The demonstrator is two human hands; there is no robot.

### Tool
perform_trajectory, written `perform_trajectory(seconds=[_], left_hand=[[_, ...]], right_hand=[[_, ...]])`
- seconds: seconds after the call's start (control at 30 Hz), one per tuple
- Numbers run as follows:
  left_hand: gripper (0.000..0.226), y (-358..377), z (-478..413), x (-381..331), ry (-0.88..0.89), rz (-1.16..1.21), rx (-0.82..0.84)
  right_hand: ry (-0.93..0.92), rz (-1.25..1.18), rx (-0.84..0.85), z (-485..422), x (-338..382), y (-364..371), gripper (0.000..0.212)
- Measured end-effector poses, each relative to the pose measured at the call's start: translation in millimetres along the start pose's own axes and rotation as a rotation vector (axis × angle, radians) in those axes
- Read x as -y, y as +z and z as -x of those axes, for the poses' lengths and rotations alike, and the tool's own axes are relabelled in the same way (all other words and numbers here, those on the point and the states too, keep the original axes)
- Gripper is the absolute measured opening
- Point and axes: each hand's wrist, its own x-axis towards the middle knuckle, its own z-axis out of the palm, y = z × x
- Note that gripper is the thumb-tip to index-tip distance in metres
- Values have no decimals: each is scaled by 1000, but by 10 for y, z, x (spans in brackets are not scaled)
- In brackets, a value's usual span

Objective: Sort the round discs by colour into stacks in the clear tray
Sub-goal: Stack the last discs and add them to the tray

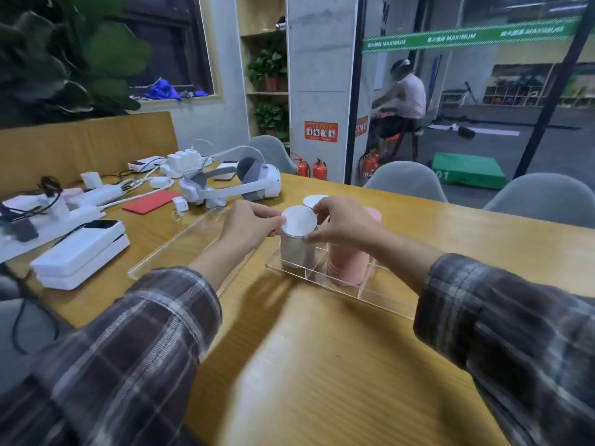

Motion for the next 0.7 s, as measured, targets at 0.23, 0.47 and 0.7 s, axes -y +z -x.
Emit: perform_trajectory(seconds=[0.23,0.47,0.7], left_hand=[[10,36,-25,99,30,-176,24],[16,16,101,1,190,-263,-82],[10,284,427,-328,438,-271,12]], right_hand=[[9,42,59,-69,-81,69,47],[-29,93,-25,53,-104,8,49],[-58,36,-137,572,-330,-337,40]])
